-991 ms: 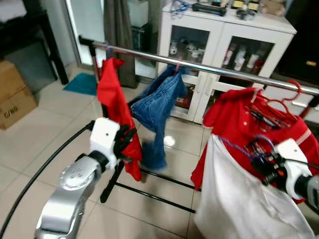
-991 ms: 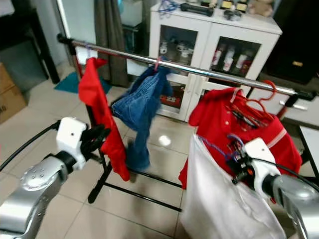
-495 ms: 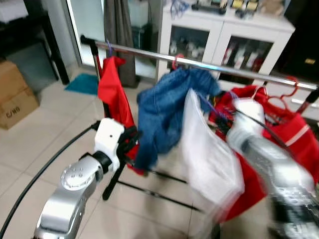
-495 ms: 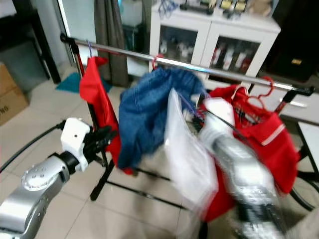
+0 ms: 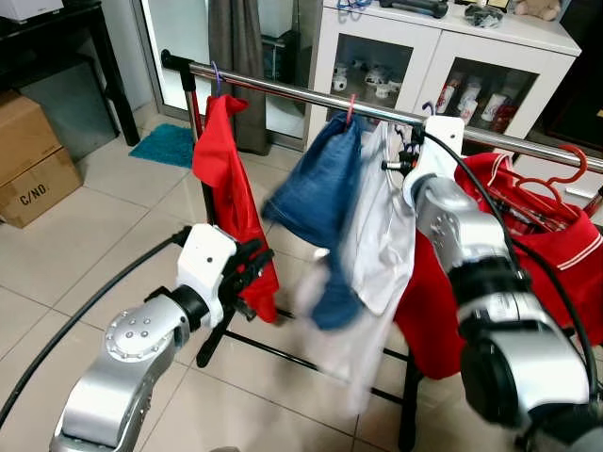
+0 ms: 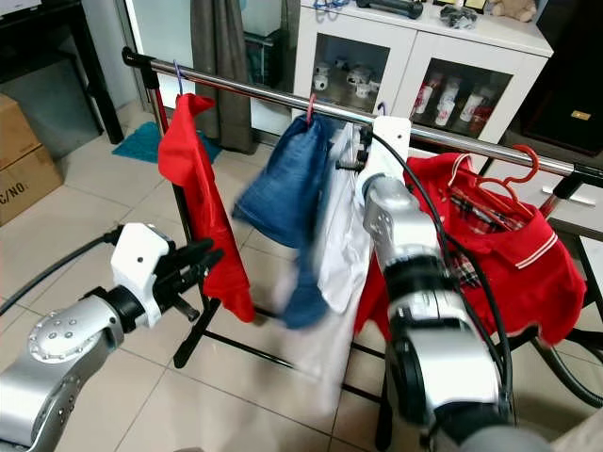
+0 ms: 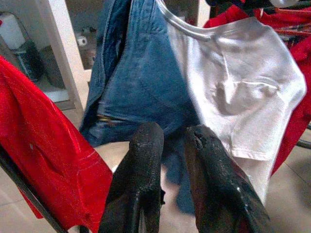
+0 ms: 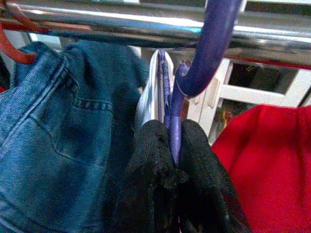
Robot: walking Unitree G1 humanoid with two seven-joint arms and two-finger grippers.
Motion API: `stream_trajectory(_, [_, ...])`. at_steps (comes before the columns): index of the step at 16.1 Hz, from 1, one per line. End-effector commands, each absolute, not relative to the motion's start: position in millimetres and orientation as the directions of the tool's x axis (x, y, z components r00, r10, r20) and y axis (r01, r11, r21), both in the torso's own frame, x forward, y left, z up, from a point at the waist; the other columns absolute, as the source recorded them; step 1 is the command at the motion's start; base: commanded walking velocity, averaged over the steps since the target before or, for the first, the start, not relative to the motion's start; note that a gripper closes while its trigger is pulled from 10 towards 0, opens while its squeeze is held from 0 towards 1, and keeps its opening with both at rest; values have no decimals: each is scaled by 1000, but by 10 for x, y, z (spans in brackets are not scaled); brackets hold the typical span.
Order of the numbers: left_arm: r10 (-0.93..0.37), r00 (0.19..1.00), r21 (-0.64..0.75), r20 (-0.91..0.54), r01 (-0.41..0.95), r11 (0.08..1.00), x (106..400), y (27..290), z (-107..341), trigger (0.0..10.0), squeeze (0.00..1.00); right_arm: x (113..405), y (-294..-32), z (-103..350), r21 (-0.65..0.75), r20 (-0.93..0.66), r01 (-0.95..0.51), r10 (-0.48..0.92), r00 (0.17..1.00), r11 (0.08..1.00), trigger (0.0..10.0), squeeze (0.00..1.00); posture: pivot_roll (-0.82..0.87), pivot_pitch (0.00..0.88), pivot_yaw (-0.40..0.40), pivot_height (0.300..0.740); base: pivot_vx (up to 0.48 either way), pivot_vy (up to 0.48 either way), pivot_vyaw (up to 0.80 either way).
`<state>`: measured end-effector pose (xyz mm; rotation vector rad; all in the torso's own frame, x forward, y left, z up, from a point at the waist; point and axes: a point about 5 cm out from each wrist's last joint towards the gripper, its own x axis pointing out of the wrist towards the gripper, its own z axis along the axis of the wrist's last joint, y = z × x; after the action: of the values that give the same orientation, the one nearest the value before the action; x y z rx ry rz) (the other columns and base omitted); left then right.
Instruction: Hang hanger
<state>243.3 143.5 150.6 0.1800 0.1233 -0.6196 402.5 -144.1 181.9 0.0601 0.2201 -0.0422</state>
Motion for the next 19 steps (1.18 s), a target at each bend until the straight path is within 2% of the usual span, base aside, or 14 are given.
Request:
stream_trajectory(1, [-586, 793, 137, -167, 607, 783, 2413, 1399, 1537, 10000, 0, 4073, -1501, 1928, 37, -190, 70, -61, 980, 997, 10000, 0, 188, 29, -66, 740, 0, 0, 0])
stream_trajectory(4, [-629, 760, 127, -164, 649, 750, 2406, 1336, 1628, 10000, 0, 4159, -1485, 1918, 56, -286, 81, -62, 956, 995, 10000, 0, 199, 66, -59, 740, 0, 0, 0])
stream_trajectory(10, [-656, 722, 106, -218, 686, 720, 2272, 1383, 1698, 10000, 0, 4204, -1579, 2056, 69, -312, 128, -101, 945, 989, 10000, 0, 215, 203, -63, 740, 0, 0, 0])
stream_trajectory(12, [-674, 705, 103, -221, 704, 703, 2252, 1360, 1745, 10000, 0, 4209, -1551, 2073, 64, -321, 102, -76, 944, 993, 10000, 0, 214, 208, -72, 740, 0, 0, 0])
stream_trajectory(13, [-675, 704, 104, -218, 705, 702, 2254, 1355, 1757, 10000, 0, 4211, -1539, 2077, 74, -318, 88, -60, 946, 993, 10000, 933, 211, 203, -78, 740, 0, 0, 0])
stream_trajectory(14, [-666, 719, 112, -196, 691, 714, 2272, 1358, 1791, 10000, 0, 4222, -1530, 2118, 74, -287, 42, -19, 958, 996, 10000, 1000, 214, 189, -89, 740, 0, 0, 0])
stream_trajectory(16, [-617, 769, 104, -167, 636, 765, 2336, 1387, 1801, 10000, 0, 4240, -1594, 2260, 59, -220, -55, 67, 973, 997, 10000, 1000, 198, 143, -87, 740, 0, 0, 0])
stream_trajectory(17, [-565, 810, 77, -159, 580, 811, 2402, 1411, 1767, 10000, 0, 4226, -1724, 2371, 78, -180, -90, 103, 978, 993, 10000, 1000, 177, 119, -68, 740, 0, 0, 0])
stream_trajectory(19, [-466, 875, 0, -131, 470, 883, 2492, 1486, 1706, 10000, 0, 4015, -1880, 2463, 60, -141, -159, 166, 976, 985, 10000, 1000, 142, 83, -34, 740, 0, 0, 0])
